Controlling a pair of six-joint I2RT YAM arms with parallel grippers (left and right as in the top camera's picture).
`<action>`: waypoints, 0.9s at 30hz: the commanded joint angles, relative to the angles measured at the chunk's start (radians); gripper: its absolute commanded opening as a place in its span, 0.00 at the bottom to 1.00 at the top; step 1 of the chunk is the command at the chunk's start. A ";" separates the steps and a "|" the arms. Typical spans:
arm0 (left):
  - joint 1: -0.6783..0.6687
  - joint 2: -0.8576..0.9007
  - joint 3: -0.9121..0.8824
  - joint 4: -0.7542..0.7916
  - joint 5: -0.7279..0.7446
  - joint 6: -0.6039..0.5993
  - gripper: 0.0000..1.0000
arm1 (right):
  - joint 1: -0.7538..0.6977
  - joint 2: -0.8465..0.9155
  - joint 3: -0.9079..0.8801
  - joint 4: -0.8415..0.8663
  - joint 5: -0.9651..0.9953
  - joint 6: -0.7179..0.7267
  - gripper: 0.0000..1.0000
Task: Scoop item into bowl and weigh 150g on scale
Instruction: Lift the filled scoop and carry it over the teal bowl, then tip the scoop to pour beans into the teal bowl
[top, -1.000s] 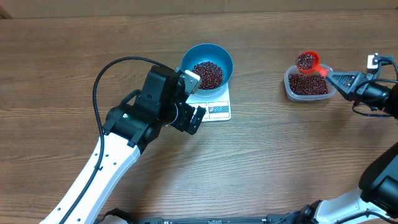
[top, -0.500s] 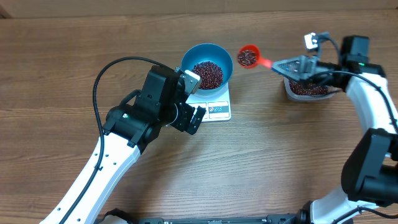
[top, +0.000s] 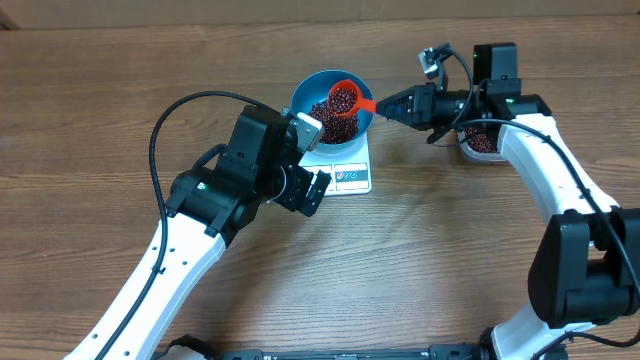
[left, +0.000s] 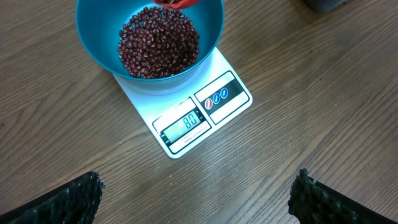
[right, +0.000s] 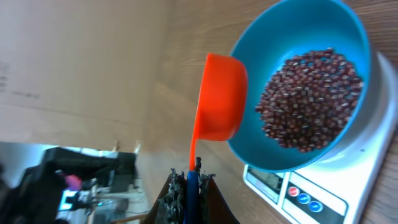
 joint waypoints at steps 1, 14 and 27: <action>0.004 -0.008 0.003 0.001 0.010 0.019 1.00 | 0.016 0.005 0.037 0.006 0.062 -0.002 0.04; 0.004 -0.008 0.003 0.001 0.010 0.019 1.00 | 0.076 -0.043 0.058 -0.032 0.249 -0.160 0.04; 0.004 -0.008 0.003 0.001 0.010 0.019 1.00 | 0.187 -0.109 0.058 -0.063 0.549 -0.320 0.04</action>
